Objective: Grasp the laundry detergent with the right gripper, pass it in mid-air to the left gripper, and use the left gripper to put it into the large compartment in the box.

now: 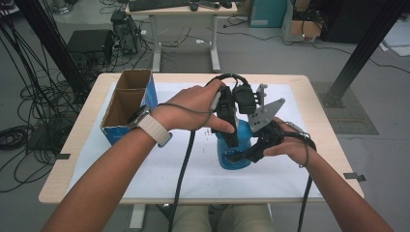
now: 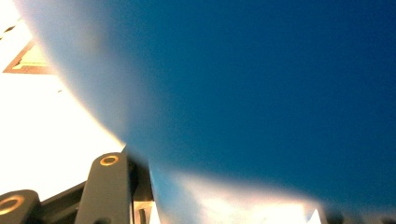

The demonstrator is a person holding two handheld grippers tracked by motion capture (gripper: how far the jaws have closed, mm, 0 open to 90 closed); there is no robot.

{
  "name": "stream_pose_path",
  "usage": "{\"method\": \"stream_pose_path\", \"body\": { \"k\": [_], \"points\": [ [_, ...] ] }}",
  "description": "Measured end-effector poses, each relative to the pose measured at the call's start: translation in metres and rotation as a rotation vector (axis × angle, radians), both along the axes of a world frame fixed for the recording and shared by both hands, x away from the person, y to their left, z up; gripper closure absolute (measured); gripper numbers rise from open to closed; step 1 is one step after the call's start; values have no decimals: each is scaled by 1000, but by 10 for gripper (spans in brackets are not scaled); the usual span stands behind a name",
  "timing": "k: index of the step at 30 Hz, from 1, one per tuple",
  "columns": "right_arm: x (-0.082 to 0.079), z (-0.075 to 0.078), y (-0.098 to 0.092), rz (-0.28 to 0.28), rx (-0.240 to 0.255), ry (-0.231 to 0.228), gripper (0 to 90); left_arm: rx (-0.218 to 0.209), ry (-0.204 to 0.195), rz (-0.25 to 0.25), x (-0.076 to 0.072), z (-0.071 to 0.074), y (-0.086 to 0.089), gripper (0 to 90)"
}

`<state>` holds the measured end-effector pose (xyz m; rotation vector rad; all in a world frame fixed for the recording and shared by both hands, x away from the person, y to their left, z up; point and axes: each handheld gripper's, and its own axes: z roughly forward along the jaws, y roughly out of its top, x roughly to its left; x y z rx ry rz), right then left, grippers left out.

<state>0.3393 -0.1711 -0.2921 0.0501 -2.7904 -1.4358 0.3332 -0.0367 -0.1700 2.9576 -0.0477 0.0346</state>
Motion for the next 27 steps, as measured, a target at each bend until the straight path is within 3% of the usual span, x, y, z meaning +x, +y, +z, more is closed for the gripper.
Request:
{"method": "stream_pose_path", "body": {
  "k": [27],
  "points": [
    [0, 0, 1, 4, 10, 0, 425, 4, -1, 3, 0, 1, 1, 372]
  ]
}}
